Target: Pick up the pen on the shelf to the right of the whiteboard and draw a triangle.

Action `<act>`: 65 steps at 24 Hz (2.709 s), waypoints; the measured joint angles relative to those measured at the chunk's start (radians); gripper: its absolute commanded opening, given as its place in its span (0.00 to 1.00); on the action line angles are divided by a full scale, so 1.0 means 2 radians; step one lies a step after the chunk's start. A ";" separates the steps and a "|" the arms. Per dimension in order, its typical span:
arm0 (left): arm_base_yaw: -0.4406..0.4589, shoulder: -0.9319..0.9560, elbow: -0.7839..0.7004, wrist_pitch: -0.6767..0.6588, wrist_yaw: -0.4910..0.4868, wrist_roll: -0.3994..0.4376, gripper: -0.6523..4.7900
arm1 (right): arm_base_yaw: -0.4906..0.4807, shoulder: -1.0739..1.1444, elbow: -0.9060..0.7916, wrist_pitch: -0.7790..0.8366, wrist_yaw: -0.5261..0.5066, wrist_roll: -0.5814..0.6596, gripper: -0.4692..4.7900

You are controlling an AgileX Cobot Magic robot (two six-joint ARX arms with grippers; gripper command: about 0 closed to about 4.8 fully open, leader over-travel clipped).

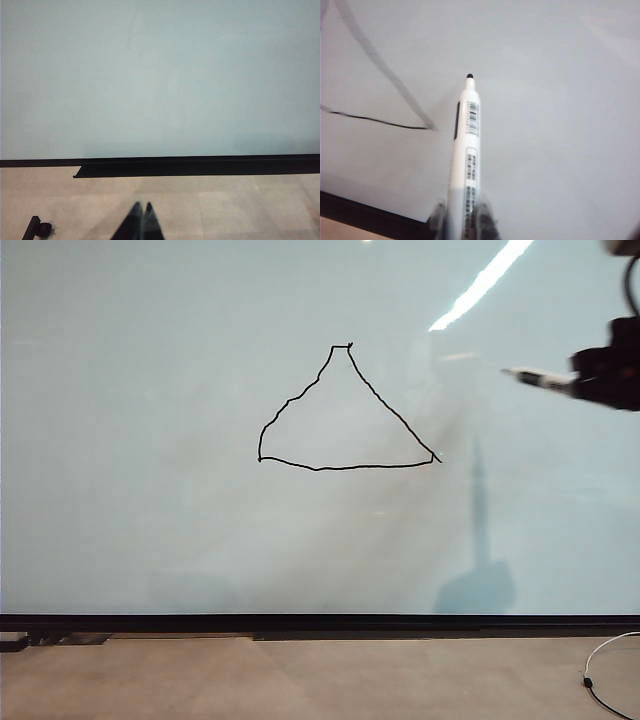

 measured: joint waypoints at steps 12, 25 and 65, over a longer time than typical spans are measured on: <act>0.000 0.000 0.000 0.000 0.000 0.000 0.11 | -0.034 -0.191 -0.058 -0.131 0.021 0.002 0.08; 0.000 0.000 0.000 0.000 0.000 0.000 0.11 | -0.041 -0.387 -0.059 -0.313 0.053 0.000 0.08; 0.000 0.000 0.000 0.000 0.000 0.000 0.11 | -0.219 -0.510 -0.101 -0.424 -0.110 0.027 0.08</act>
